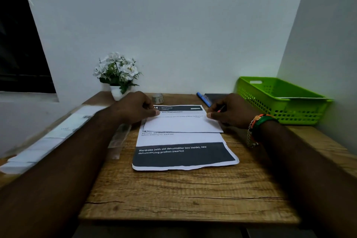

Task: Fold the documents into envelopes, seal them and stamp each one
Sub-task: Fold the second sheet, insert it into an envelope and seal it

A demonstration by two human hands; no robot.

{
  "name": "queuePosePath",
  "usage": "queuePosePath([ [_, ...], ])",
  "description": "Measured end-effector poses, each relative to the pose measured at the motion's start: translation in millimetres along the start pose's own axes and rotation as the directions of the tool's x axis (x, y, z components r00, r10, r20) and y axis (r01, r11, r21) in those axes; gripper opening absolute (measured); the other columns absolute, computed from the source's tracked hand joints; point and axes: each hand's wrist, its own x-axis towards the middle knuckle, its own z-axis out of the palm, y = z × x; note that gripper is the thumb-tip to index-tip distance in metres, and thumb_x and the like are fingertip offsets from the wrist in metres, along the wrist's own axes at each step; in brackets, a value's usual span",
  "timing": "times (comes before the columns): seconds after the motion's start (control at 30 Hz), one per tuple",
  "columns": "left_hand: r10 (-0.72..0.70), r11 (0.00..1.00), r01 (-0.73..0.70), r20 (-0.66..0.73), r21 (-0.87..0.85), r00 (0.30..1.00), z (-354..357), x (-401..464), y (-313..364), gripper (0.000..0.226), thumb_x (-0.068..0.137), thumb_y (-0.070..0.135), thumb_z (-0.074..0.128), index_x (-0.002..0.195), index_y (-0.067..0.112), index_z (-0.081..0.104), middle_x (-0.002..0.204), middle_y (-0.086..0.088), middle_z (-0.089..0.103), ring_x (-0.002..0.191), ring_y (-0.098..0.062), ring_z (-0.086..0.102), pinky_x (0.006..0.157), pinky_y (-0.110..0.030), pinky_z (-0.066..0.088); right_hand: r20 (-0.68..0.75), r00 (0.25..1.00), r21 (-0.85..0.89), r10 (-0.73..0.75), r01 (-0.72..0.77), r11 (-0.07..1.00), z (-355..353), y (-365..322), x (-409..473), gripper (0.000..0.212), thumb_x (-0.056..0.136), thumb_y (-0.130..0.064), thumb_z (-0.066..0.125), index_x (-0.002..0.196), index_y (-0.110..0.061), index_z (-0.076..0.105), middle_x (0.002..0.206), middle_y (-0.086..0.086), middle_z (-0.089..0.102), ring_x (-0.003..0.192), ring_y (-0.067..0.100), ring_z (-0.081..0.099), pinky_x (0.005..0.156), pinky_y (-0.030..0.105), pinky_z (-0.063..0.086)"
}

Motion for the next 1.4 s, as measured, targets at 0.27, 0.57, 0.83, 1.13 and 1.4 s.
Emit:
queuePosePath([
  [0.27, -0.001, 1.000, 0.000, 0.075, 0.014, 0.997, 8.1, 4.1, 6.1, 0.020, 0.080, 0.040, 0.084, 0.089, 0.023, 0.080, 0.087, 0.007, 0.075, 0.084, -0.008, 0.068, 0.079, -0.032, 0.059, 0.105, 0.995, -0.192, 0.005, 0.015, 0.981, 0.6, 0.5, -0.8, 0.012, 0.077, -0.030, 0.084, 0.087, -0.026, 0.080, 0.077, -0.019, 0.067, 0.069, -0.002, 0.061, 0.062, 0.011, 0.041],
  [0.57, 0.025, 0.998, -0.025, -0.003, 0.066, 1.000, 11.7, -7.9, 14.2, 0.021, 0.079, 0.037, 0.086, 0.089, 0.020, 0.079, 0.087, 0.003, 0.074, 0.075, -0.008, 0.066, 0.071, -0.028, 0.055, 0.121, 0.991, -0.348, 0.052, -0.007, 0.937, 4.1, -14.0, -3.7, 0.007, 0.082, -0.032, 0.078, 0.089, -0.029, 0.079, 0.073, -0.018, 0.059, 0.065, 0.000, 0.055, 0.058, 0.013, 0.037],
  [0.83, 0.025, 0.978, -0.049, -0.121, -0.201, 0.992, -49.4, -106.5, -23.5, 0.013, 0.092, 0.027, 0.075, 0.101, 0.019, 0.078, 0.098, 0.001, 0.074, 0.092, -0.013, 0.070, 0.085, -0.032, 0.055, 0.125, 0.992, -0.544, -0.001, 0.069, 0.836, 6.2, -37.7, -17.1, 0.022, 0.084, -0.031, 0.071, 0.106, -0.035, 0.075, 0.120, 0.004, 0.070, 0.103, 0.023, 0.068, 0.091, 0.031, 0.052],
  [1.13, -0.145, 0.940, 0.072, -0.201, -0.333, 0.969, -70.8, -225.2, -107.4, 0.021, 0.100, 0.037, 0.059, 0.110, 0.031, 0.076, 0.123, 0.018, 0.067, 0.115, 0.005, 0.058, 0.096, -0.022, 0.044, 0.175, 0.867, 0.007, -0.467, 0.473, 0.881, 84.7, -171.5, -43.0, 0.017, 0.085, -0.026, 0.076, 0.102, -0.025, 0.076, 0.110, -0.009, 0.070, 0.101, 0.001, 0.061, 0.080, 0.004, 0.043],
  [1.4, -0.121, 0.956, 0.072, -0.158, -0.285, 0.980, -68.5, -236.5, -100.2, 0.041, 0.068, 0.026, 0.063, 0.105, 0.038, 0.075, 0.125, 0.022, 0.061, 0.117, 0.000, 0.055, 0.093, -0.025, 0.047, 0.308, 0.772, 0.068, -0.557, 0.566, 0.822, 151.1, -235.5, -44.9, 0.034, 0.077, -0.035, 0.072, 0.111, -0.032, 0.072, 0.125, -0.008, 0.063, 0.118, 0.006, 0.056, 0.103, 0.033, 0.047],
])
